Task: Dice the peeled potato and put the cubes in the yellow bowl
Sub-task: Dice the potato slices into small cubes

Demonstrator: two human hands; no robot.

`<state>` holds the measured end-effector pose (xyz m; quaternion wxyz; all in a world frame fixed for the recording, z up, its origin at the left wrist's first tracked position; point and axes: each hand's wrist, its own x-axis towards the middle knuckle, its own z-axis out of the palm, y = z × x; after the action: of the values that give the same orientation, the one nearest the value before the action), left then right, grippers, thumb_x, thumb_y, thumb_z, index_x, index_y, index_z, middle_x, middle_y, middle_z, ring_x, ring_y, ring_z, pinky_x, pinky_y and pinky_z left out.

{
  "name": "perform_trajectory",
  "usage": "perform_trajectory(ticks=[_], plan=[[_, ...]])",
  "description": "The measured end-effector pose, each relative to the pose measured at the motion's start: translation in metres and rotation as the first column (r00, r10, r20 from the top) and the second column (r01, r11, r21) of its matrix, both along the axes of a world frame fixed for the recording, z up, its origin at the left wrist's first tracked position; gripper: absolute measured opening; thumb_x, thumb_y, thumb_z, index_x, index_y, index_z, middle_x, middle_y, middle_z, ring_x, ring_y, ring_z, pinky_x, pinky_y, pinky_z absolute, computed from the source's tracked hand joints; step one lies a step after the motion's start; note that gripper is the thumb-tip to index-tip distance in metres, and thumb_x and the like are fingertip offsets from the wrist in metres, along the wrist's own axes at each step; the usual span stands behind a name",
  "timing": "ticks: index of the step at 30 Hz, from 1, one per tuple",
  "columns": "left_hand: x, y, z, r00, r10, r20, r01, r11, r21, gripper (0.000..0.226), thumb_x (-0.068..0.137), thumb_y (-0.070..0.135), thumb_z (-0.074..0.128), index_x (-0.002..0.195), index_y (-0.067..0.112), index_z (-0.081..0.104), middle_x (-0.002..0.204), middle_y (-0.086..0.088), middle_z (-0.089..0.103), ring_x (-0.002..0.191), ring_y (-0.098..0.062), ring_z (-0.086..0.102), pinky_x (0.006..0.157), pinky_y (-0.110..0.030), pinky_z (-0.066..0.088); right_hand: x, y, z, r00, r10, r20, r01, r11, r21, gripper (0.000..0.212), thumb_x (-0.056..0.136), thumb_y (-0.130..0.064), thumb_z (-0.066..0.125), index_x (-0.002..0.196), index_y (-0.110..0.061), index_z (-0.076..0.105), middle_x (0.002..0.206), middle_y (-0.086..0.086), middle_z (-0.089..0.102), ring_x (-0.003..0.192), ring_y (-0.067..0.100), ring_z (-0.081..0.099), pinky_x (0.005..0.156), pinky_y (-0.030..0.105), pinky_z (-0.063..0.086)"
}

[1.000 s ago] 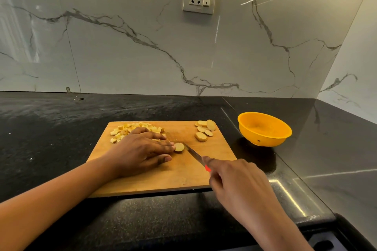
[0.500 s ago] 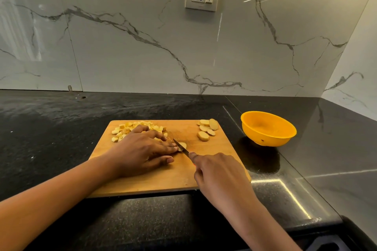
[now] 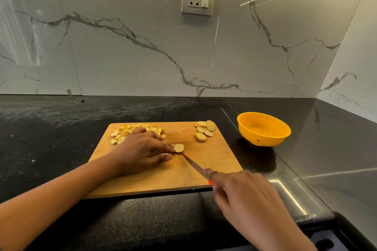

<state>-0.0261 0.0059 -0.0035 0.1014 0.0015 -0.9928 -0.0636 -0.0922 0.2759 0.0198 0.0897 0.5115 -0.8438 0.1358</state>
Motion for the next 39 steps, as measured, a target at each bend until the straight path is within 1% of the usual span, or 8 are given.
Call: perform_trajectory(ticks=[3,6,11,15,19,24,33,39], plan=[[-0.011,-0.006,0.007,0.999,0.025,-0.031,-0.021,0.995,0.1,0.06,0.068,0.09,0.021,0.108,0.057,0.051,0.116,0.03,0.055,0.109,0.015,0.036,0.102,-0.028,0.021,-0.005,0.007,0.007,0.999,-0.051,-0.017,0.049,0.996,-0.07,0.047,0.1,-0.04,0.034,0.146,-0.044,0.026,0.098,-0.011,0.063,0.078,0.009,0.053,0.058,0.018,0.038],[-0.027,-0.007,0.019,0.993,0.002,0.114,-0.011,0.997,0.074,0.037,0.088,0.048,0.056,0.124,0.049,0.046,0.119,0.028,0.047,0.109,0.007,0.036,0.098,-0.025,0.028,-0.011,0.004,0.008,0.992,-0.124,-0.036,0.119,0.987,-0.11,0.046,0.101,-0.039,0.034,0.146,-0.044,0.029,0.086,-0.011,0.053,0.065,0.009,0.047,0.05,0.02,0.032],[-0.05,-0.01,0.028,0.961,-0.138,0.241,0.074,0.964,0.254,0.036,0.09,0.023,0.062,0.121,0.04,0.057,0.118,0.022,0.051,0.107,0.005,0.042,0.089,-0.014,0.035,-0.018,-0.004,0.003,0.984,-0.177,-0.013,0.174,0.975,-0.136,0.046,0.1,-0.039,0.036,0.145,-0.043,0.03,0.092,-0.013,0.058,0.061,0.006,0.043,0.047,0.018,0.029],[-0.054,-0.01,0.029,0.961,-0.129,0.244,0.064,0.964,0.256,0.029,0.088,0.028,0.064,0.116,0.032,0.065,0.117,0.016,0.056,0.107,0.0,0.046,0.089,-0.015,0.039,-0.017,-0.006,0.002,0.986,-0.166,0.027,0.168,0.972,-0.161,0.047,0.1,-0.039,0.038,0.146,-0.042,0.028,0.103,-0.013,0.064,0.071,0.006,0.049,0.05,0.015,0.031],[-0.045,0.006,0.018,0.988,0.095,0.123,-0.117,0.976,0.185,0.029,0.085,0.041,0.064,0.113,0.033,0.066,0.114,0.013,0.062,0.1,-0.002,0.054,0.093,-0.03,0.046,-0.017,-0.014,-0.002,0.985,-0.161,0.058,0.168,0.972,-0.163,0.047,0.1,-0.039,0.039,0.146,-0.041,0.029,0.102,-0.014,0.064,0.077,0.005,0.054,0.059,0.015,0.04],[-0.033,0.032,-0.003,0.923,0.371,-0.101,-0.375,0.926,-0.03,0.047,0.087,0.061,0.048,0.127,0.037,0.055,0.13,0.016,0.054,0.121,-0.006,0.044,0.103,-0.036,0.024,-0.015,-0.029,-0.01,0.986,-0.154,0.07,0.162,0.977,-0.137,0.047,0.1,-0.038,0.039,0.146,-0.04,0.03,0.101,-0.012,0.064,0.082,0.008,0.056,0.066,0.022,0.046],[-0.016,0.016,-0.002,0.956,0.199,-0.216,-0.206,0.978,-0.013,0.035,0.09,0.049,0.049,0.122,0.039,0.058,0.121,0.014,0.062,0.114,-0.002,0.049,0.093,-0.022,0.022,-0.003,-0.045,-0.029,0.982,-0.172,0.073,0.18,0.977,-0.116,0.048,0.101,-0.036,0.035,0.149,-0.036,0.025,0.107,-0.008,0.064,0.092,0.013,0.057,0.071,0.027,0.043],[-0.019,0.01,-0.002,0.956,0.117,-0.27,-0.143,0.987,-0.076,0.028,0.087,0.049,0.055,0.109,0.038,0.068,0.103,0.01,0.068,0.098,-0.006,0.054,0.084,-0.025,0.024,0.004,-0.05,-0.027,0.984,-0.167,0.062,0.173,0.981,-0.09,0.049,0.102,-0.034,0.033,0.15,-0.035,0.022,0.109,-0.005,0.063,0.094,0.016,0.057,0.069,0.028,0.039]])
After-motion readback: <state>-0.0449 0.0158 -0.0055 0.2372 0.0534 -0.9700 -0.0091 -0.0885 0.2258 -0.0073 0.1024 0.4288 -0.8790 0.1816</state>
